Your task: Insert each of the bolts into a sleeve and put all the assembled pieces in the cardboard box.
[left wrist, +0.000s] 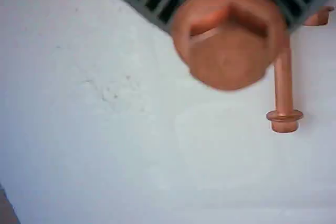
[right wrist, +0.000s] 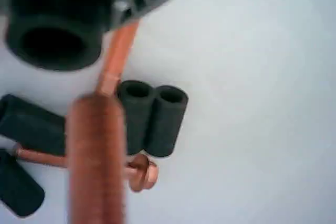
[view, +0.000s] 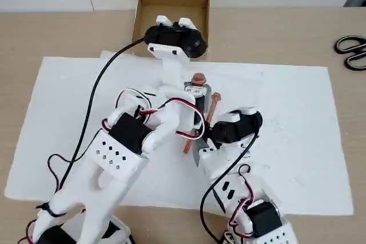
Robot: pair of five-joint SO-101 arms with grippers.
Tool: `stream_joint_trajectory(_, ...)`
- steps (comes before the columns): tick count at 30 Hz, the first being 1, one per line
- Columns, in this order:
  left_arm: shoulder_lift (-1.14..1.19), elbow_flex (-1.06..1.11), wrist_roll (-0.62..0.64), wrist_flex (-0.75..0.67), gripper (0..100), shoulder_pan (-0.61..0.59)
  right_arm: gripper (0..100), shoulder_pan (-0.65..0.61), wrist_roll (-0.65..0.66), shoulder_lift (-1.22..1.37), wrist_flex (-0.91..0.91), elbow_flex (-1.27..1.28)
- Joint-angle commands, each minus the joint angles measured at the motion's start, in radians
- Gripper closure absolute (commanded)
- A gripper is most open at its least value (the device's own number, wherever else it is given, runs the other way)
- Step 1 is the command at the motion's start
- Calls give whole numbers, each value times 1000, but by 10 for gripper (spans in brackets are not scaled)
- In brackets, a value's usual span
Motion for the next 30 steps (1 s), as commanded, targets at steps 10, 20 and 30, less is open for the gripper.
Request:
stream_joint_trajectory(10,-48,47,-12,-28,994,6,995,-12,-5,-10,-31,-6)
stream_joint_trajectory(20,-48,47,-12,-52,994,51,995,-13,-5,-10,-31,-6)
stream_joint_trajectory(30,-48,88,-17,-58,994,51,995,-18,-5,-10,-31,-6)
